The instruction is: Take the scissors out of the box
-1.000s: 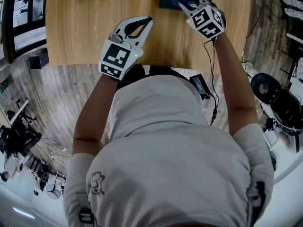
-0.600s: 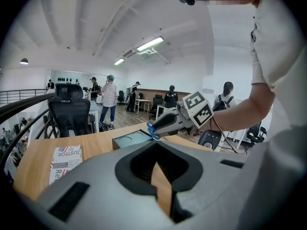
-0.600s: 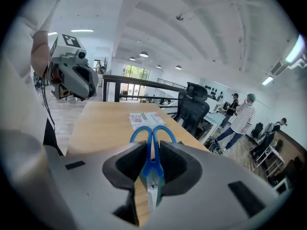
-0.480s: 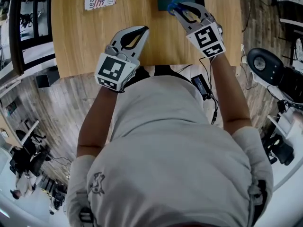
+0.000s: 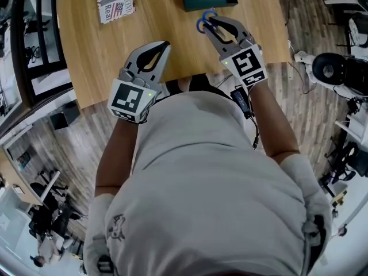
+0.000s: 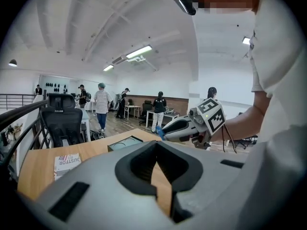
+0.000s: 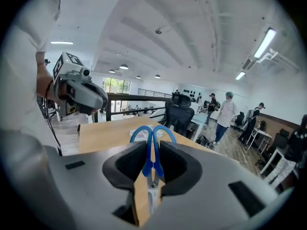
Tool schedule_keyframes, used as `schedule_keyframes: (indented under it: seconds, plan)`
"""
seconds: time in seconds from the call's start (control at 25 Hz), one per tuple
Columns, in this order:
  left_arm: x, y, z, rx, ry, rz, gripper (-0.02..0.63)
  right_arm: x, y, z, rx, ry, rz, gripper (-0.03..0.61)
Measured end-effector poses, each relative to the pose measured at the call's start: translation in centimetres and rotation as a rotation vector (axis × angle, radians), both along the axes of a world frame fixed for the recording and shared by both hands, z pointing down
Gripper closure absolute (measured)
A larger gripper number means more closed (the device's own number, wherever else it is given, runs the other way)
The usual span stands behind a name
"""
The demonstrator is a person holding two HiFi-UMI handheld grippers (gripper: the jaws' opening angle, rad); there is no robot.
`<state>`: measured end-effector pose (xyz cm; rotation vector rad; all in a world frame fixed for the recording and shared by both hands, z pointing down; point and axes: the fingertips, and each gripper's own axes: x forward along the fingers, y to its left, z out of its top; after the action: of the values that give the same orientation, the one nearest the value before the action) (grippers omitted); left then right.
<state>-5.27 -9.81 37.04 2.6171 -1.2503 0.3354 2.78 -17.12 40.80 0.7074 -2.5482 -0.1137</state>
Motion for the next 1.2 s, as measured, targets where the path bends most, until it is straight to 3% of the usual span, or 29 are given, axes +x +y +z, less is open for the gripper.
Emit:
schedule_keyframes:
  seconds: [0.28,0.64,0.92,1.2]
  plan:
    - [-1.3,3.4,-0.6,0.015,0.005,0.056,0.609,0.7,4.4,-2.4,0.01,-0.092,0.112,0.485]
    - [-2.0,5.8,-0.7,0.011,0.037,0.081,0.609,2.3,8.3,-2.4,-0.008,-0.074,0.175,0.485]
    - [-0.2,6.6,-1.1,0.009,0.048,0.08,0.609,5.0,9.4,-3.6,0.006,-0.087,0.193,0.485]
    - [3.3,7.3,-1.1,0.014,0.035,0.059,0.609,8.4,10.7,-4.5,0.0,-0.164,0.189,0.485]
